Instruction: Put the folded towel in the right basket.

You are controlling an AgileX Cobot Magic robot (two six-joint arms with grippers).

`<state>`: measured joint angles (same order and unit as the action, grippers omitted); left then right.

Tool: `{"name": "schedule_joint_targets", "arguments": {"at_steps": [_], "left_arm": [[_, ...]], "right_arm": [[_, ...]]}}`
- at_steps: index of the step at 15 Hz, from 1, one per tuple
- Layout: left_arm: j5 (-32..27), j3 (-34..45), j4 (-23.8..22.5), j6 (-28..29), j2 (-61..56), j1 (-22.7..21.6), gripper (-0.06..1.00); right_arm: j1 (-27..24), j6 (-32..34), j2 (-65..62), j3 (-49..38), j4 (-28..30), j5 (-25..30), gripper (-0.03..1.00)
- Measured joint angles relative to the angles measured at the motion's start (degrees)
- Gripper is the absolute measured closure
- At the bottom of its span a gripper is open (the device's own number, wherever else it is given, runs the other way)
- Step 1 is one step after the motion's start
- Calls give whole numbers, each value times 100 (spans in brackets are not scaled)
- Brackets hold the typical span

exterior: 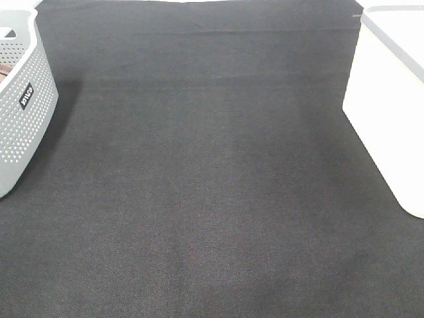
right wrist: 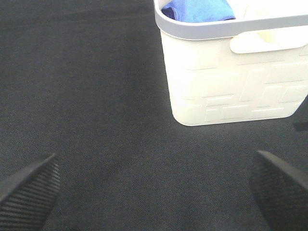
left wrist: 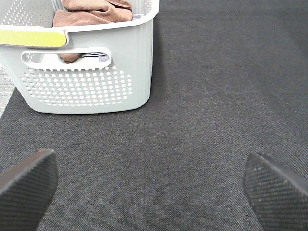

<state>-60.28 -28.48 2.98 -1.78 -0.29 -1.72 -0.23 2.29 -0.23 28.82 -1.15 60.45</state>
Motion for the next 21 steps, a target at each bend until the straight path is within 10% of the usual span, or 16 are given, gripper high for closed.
{"name": "schedule_joint_targets", "arguments": {"at_steps": [21], "left_arm": [[0,0,0,0,0,0,-4]], "right_arm": [[0,0,0,0,0,0,-1]]}}
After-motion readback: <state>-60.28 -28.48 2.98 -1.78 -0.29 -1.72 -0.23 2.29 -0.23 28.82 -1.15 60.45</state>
